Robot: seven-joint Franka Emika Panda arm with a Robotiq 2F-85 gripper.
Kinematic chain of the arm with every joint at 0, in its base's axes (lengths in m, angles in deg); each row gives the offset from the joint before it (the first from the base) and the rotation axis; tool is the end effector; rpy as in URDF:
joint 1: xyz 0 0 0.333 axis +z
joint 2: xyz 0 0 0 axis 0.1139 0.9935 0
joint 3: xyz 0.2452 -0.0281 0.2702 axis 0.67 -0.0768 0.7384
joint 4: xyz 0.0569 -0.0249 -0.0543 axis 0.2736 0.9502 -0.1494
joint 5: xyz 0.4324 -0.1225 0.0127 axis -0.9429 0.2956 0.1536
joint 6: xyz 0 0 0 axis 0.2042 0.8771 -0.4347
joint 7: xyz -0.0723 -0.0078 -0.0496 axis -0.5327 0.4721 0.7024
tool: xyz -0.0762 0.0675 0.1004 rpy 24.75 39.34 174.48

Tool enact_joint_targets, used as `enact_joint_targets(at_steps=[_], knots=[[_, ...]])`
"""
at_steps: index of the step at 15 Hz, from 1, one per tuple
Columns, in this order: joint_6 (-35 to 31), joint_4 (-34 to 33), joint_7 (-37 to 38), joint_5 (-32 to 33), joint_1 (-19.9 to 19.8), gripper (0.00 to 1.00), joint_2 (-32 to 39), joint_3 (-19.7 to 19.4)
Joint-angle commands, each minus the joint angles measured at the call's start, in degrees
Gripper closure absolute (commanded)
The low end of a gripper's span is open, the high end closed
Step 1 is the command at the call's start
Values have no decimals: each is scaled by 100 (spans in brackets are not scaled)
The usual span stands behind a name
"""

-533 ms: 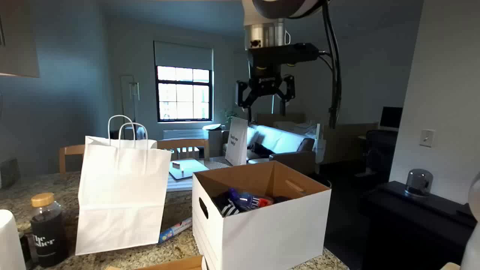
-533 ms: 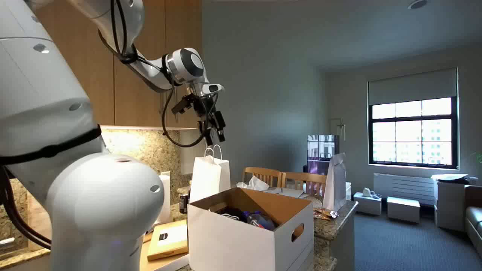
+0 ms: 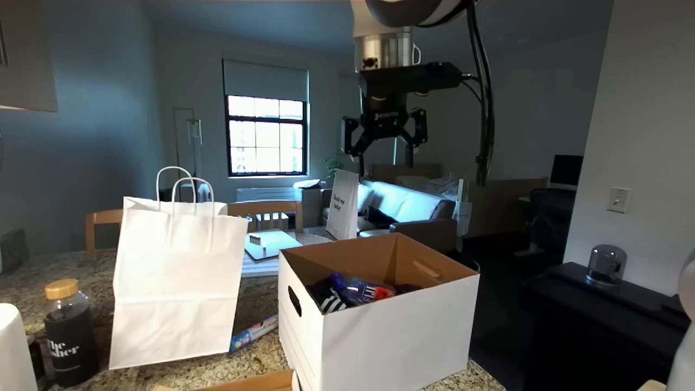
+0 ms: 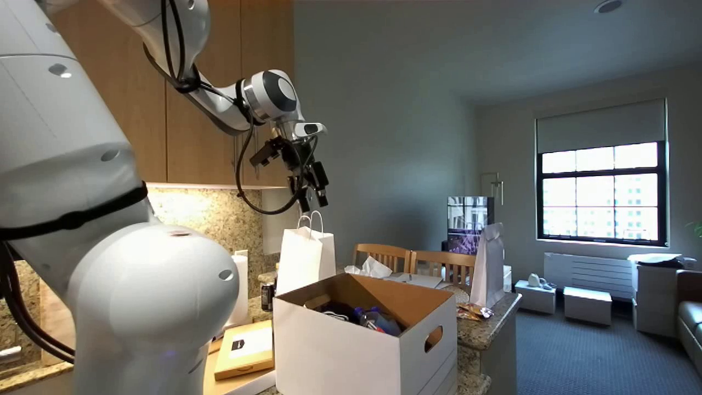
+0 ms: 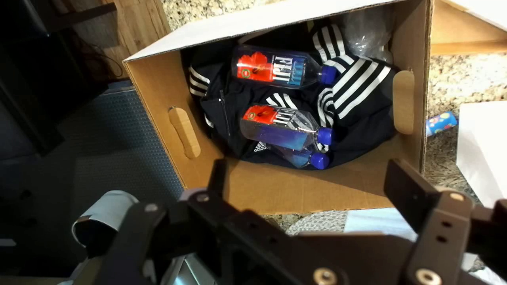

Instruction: Remove three bottles from the box

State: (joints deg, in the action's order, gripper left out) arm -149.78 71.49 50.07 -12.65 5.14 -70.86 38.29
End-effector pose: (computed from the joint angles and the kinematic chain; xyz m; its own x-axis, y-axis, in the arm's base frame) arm 0.4198 0.2020 0.5456 0.9350 -0.2515 0.2501 -0.2964 -0.9414 0.1613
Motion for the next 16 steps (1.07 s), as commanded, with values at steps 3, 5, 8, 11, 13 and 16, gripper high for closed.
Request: enact_joint_targets(at_steps=[3,5,8,11,13,16], knots=[[20,-12,108,129,259,0,64,-206],[-106,23,-182,300,391,0,12,-250],[-170,-64,-815,584,610,0,-40,-462],[-138,-264,-1417,587,700,0,18,-716],[-104,-429,-2018,351,825,0,81,-967],[130,-745,-3035,-88,1008,0,312,-1346]])
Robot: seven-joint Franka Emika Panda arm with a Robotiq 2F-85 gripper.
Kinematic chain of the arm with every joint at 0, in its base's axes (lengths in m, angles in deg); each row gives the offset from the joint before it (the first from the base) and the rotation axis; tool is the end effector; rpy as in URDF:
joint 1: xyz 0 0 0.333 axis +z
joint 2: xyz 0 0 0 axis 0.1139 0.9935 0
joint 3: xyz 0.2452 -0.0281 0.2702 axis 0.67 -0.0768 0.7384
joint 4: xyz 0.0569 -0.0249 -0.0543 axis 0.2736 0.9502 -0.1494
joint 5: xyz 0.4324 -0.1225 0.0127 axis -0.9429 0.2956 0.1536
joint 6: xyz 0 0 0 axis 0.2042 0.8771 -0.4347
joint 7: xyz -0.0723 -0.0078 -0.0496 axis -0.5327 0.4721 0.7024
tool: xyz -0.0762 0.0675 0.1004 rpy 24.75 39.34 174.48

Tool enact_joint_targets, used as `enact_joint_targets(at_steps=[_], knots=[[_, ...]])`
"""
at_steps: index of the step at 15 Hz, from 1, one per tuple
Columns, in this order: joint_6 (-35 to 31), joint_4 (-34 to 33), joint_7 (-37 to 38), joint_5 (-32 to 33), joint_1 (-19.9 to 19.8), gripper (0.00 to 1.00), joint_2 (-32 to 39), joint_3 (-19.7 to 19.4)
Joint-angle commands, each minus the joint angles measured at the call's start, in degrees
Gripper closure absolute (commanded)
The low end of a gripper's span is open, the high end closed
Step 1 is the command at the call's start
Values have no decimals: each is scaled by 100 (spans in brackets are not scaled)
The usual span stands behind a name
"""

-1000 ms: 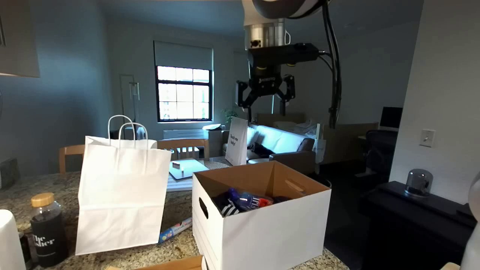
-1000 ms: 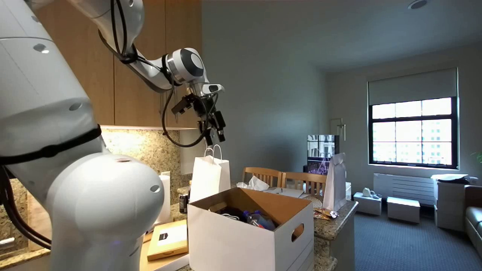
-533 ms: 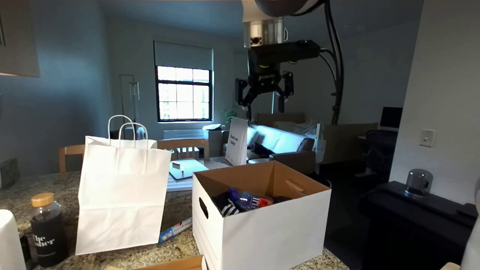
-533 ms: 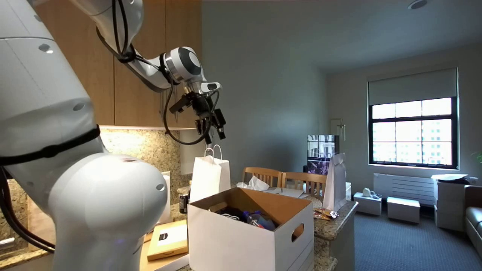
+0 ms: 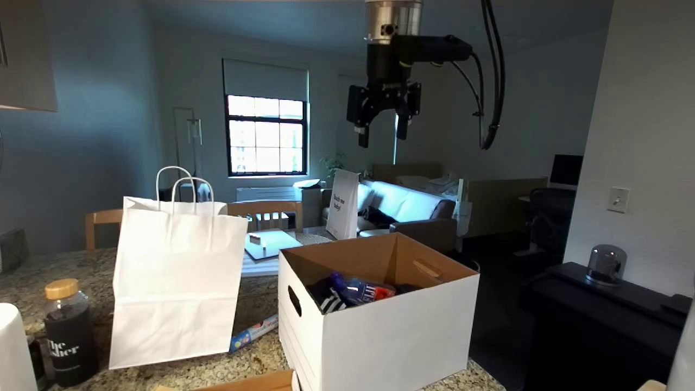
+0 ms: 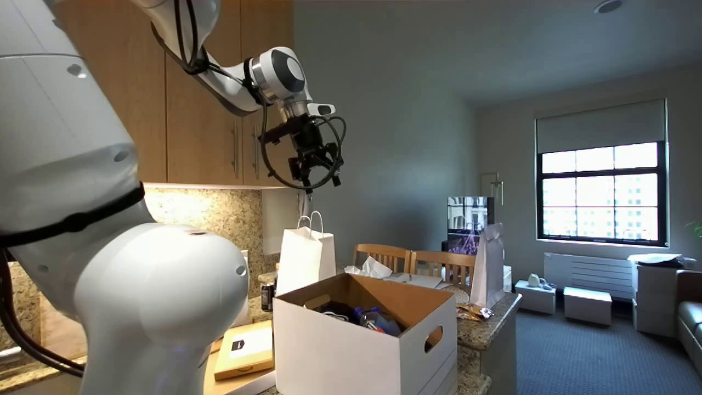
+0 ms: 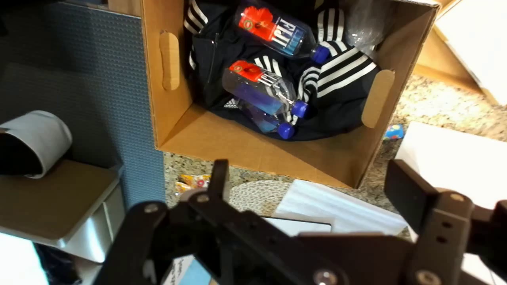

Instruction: Remove three bottles from the box

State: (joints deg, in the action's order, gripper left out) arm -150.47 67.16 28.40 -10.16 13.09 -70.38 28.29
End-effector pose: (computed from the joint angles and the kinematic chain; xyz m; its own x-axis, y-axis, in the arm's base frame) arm 0.4347 0.1824 0.6003 0.9596 0.1060 0.2608 0.0604 -0.9823 0.1771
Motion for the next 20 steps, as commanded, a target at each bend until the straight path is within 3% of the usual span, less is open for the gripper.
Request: enact_joint_targets(at_steps=[1,7,8,20], knots=[[287,-382,-1175,-431,254,0,332,-450],[1111,-918,-2795,-178,220,0,816,-818],[832,-670,-2402,-308,214,0,642,-762],[1029,-957,-3062,-271,233,0,982,-930]])
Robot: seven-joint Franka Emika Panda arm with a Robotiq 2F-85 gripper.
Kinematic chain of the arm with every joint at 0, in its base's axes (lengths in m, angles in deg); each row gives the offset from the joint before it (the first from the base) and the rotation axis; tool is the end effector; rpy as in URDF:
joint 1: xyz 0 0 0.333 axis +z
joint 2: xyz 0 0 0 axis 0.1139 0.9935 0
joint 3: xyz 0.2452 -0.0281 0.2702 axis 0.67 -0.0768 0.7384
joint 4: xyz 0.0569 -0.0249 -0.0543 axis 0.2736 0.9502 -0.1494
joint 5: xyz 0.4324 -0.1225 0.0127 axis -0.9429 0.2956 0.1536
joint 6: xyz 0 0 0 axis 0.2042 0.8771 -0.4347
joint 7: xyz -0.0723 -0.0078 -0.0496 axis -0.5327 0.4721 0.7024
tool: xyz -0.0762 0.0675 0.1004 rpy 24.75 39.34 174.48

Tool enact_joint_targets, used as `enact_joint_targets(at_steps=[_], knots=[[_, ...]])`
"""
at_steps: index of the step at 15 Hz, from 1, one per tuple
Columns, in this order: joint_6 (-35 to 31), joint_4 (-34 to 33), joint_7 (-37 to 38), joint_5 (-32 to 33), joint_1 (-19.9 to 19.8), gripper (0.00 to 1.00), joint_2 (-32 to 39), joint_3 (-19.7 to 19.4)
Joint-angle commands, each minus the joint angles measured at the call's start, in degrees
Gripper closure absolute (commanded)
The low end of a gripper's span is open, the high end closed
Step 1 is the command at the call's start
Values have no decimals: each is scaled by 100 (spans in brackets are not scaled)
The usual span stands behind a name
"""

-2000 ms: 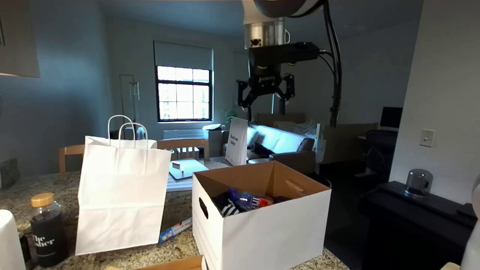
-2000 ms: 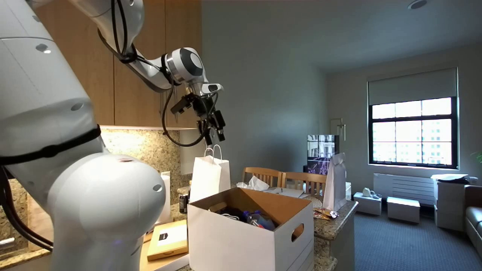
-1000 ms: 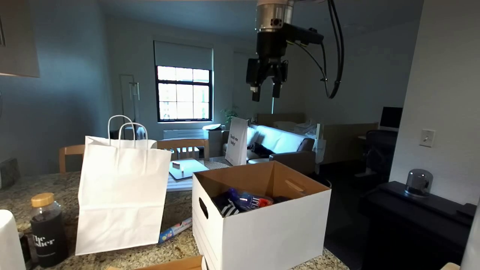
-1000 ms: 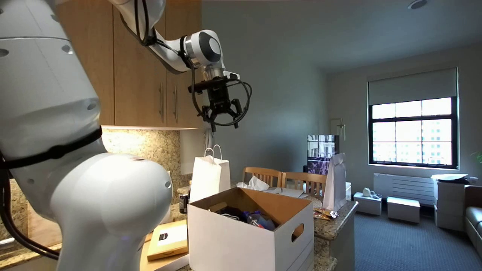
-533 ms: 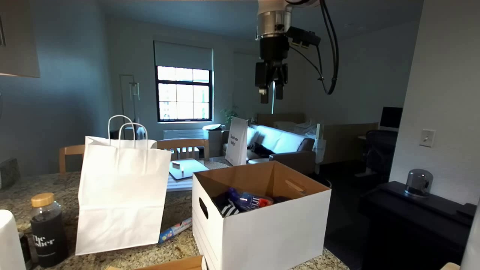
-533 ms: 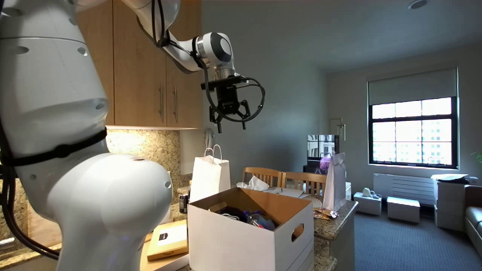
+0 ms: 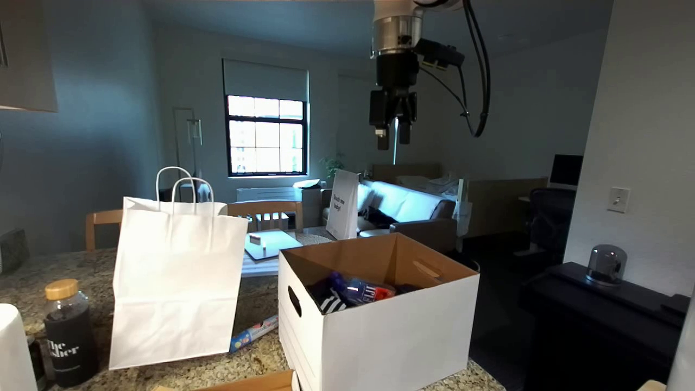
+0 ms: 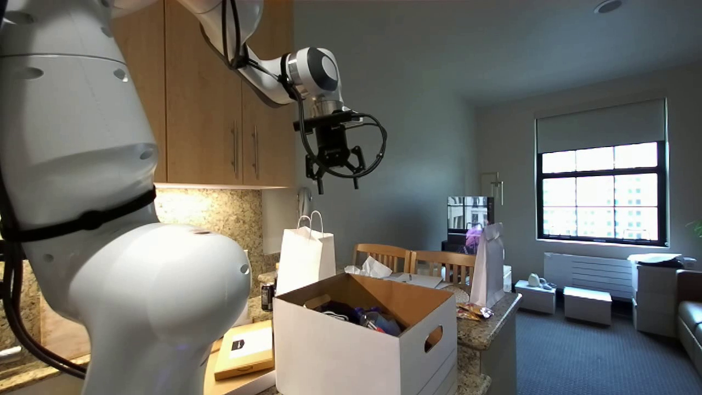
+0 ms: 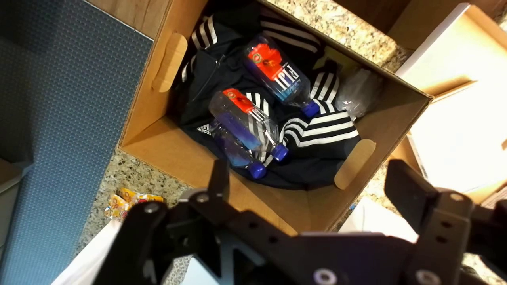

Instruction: Remove three bottles from the box

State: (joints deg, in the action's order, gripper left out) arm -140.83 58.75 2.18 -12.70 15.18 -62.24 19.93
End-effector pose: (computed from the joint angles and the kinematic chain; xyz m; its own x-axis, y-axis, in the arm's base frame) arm 0.4804 0.1328 0.6014 0.9088 0.4159 0.0342 0.4086 -0.9035 0.1298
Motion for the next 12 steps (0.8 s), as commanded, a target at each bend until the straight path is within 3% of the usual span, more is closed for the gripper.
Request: enact_joint_targets(at_steps=[1,10,12], knots=[[40,-128,-594,-31,38,0,232,-116],[230,93,-2681,378,126,0,843,-70],[147,33,-2305,195,83,0,882,-80]])
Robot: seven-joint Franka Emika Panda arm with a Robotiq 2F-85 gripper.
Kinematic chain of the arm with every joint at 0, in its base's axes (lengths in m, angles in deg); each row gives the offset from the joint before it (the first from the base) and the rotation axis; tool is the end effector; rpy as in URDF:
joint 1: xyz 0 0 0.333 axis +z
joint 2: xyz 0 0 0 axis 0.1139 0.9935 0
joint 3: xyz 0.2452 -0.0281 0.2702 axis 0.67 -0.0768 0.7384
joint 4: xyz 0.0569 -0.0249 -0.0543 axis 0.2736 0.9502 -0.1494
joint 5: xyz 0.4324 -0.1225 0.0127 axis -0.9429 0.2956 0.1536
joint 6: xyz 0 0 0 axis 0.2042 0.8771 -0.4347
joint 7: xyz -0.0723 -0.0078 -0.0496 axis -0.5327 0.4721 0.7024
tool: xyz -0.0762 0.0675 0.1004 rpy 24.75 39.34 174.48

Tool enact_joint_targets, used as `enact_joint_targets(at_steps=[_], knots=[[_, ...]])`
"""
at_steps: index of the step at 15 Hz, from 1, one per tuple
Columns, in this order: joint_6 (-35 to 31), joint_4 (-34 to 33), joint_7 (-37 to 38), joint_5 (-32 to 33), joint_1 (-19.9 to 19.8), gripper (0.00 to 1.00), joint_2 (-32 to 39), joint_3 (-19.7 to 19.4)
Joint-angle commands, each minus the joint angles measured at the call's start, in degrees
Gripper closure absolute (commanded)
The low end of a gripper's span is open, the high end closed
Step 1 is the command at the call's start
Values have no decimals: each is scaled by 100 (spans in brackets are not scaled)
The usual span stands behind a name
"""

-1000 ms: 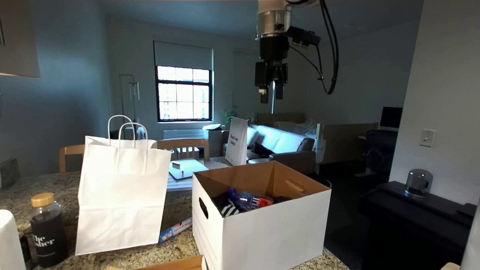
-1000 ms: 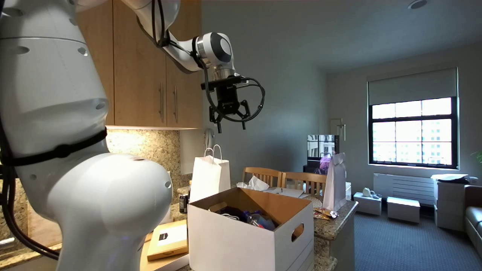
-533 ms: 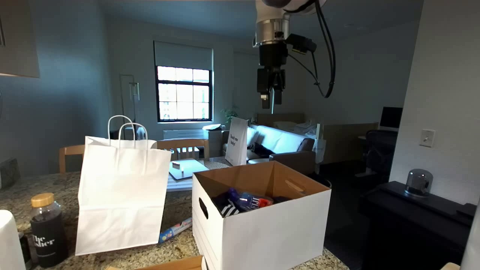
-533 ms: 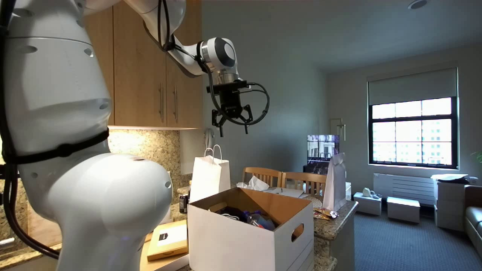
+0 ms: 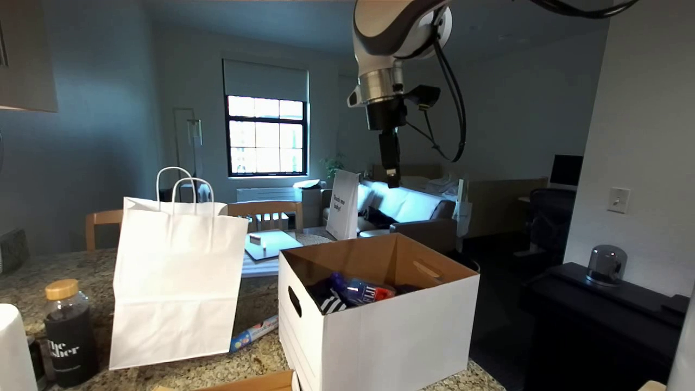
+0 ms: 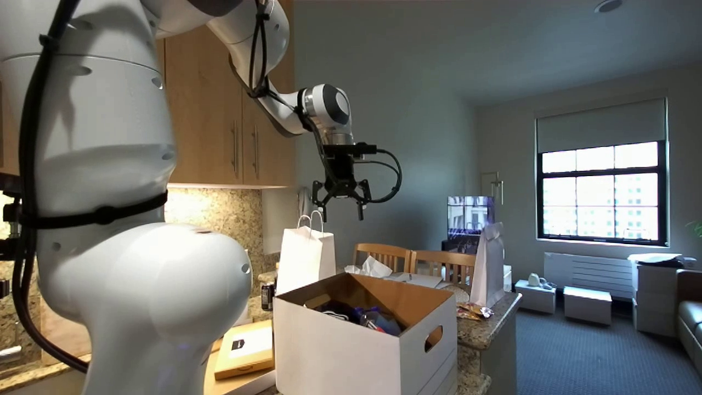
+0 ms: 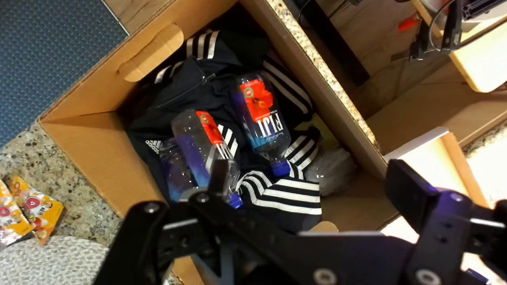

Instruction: Remove three bottles from the box

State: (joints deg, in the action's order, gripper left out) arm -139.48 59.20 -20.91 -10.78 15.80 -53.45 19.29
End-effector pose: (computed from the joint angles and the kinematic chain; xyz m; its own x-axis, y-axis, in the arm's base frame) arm 0.5118 0.1319 0.5175 0.6561 0.7328 -0.1805 0.7497 -0.6602 0.0450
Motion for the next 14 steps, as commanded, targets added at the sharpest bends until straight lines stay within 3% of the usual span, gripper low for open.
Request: enact_joint_targets(at_steps=[1,5,9,11,14], knots=[[12,-22,8,3,19,0,25,-15],[12,-35,8,2,18,0,22,-20],[-71,-59,-563,-3,83,0,-31,-28],[-14,-123,-1006,280,115,0,70,13],[-2,-336,-1582,200,93,0,390,-33]])
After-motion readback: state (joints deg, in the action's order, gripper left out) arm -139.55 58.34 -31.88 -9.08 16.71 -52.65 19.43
